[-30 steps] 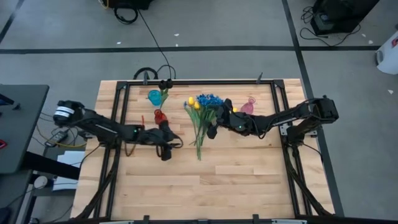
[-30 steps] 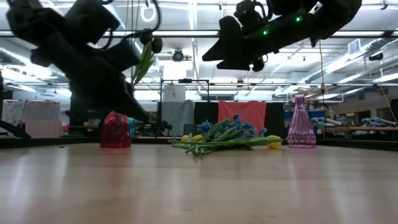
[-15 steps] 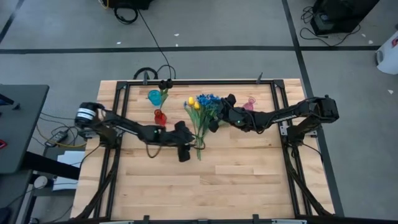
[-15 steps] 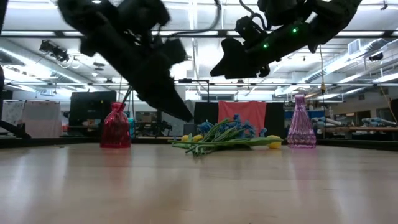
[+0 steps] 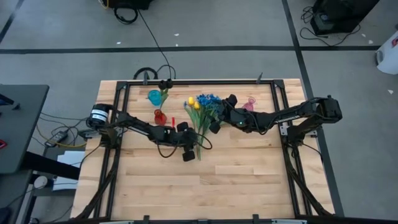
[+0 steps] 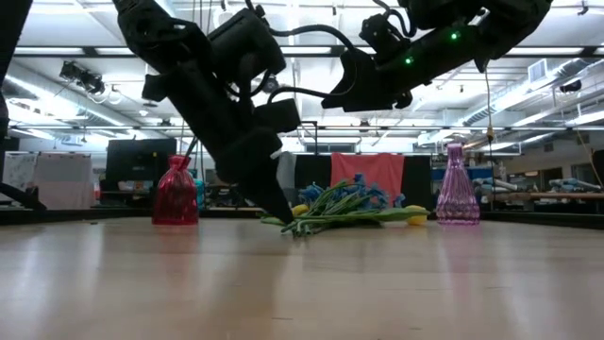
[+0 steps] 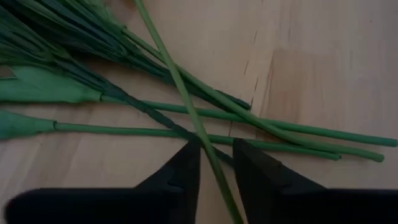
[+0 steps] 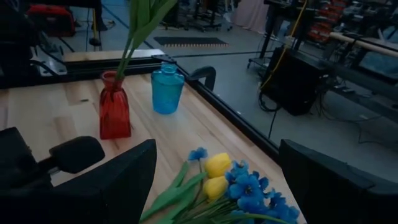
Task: Sort flowers into vase by color
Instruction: Put the yellow flower into the pink vase
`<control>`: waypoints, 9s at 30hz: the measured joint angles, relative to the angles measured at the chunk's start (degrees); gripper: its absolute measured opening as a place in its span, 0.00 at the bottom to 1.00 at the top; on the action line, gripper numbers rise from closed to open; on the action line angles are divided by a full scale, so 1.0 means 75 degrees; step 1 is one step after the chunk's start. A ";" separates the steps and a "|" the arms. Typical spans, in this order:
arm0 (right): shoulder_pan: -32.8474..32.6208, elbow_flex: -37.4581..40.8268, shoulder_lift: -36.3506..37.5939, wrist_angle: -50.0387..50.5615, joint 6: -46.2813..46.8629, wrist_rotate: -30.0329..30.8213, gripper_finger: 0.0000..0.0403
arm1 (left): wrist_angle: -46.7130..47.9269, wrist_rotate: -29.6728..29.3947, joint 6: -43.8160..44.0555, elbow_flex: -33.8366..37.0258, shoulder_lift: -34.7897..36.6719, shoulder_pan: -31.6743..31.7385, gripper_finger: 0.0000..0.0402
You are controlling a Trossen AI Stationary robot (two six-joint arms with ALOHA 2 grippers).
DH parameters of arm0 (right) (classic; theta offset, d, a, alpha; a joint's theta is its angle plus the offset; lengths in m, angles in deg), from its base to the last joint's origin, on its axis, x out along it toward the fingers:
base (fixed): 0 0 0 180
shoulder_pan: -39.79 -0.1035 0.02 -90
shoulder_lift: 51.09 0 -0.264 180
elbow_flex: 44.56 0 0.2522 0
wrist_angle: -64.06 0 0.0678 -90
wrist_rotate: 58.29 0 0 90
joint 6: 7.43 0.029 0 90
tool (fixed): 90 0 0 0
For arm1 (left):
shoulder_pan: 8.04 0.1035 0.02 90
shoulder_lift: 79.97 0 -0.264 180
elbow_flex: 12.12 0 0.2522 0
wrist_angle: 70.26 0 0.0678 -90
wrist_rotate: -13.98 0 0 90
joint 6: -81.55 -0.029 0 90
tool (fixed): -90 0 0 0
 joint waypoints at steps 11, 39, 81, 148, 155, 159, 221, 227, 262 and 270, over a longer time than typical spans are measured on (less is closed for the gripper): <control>-0.0003 0.0000 -0.0002 -0.0027 0.0143 -0.0003 0.86 | -0.0164 -0.0056 -0.0370 0.0274 0.0057 -0.0020 0.02; -0.0122 0.0000 -0.0003 0.0297 0.1378 0.0618 0.86 | -0.5024 0.0985 -0.0488 0.4880 0.3256 -0.0038 0.01; -0.1300 0.2437 0.2416 0.1085 0.3464 0.0853 0.86 | -0.7877 0.1298 -0.1012 0.5913 0.3864 -0.0038 0.01; -0.1316 0.2624 -0.0242 -0.5561 0.1606 -0.0948 0.86 | -0.9513 0.0574 -0.2653 0.5890 0.3858 -0.0029 0.01; -0.1087 0.0674 -0.1688 -0.5630 0.0540 -0.1505 0.86 | -0.9447 0.0167 -0.2661 0.5890 0.3858 -0.0027 0.01; -0.0951 -0.0069 -0.2144 -0.5630 0.0159 -0.1804 0.86 | -0.9493 0.0047 -0.2663 0.5890 0.3858 -0.0029 0.01; -0.0624 -0.0522 -0.2075 -0.3732 0.0689 -0.3279 0.10 | -0.3155 0.0362 -0.1205 0.2273 0.3604 0.0417 0.35; -0.0659 -0.0522 -0.2075 -0.3739 0.0571 -0.3284 0.10 | -0.3560 0.0877 -0.1225 0.2273 0.3497 0.0490 0.22; -0.1266 -0.0114 0.0145 -0.1067 0.0177 -0.1929 0.82 | -0.3671 0.0264 -0.2292 0.3782 0.6609 0.0487 0.02; -0.1155 0.0569 0.0172 -0.1942 0.0516 -0.1325 0.80 | -0.2874 0.0272 -0.1975 0.4162 0.8751 0.0487 0.02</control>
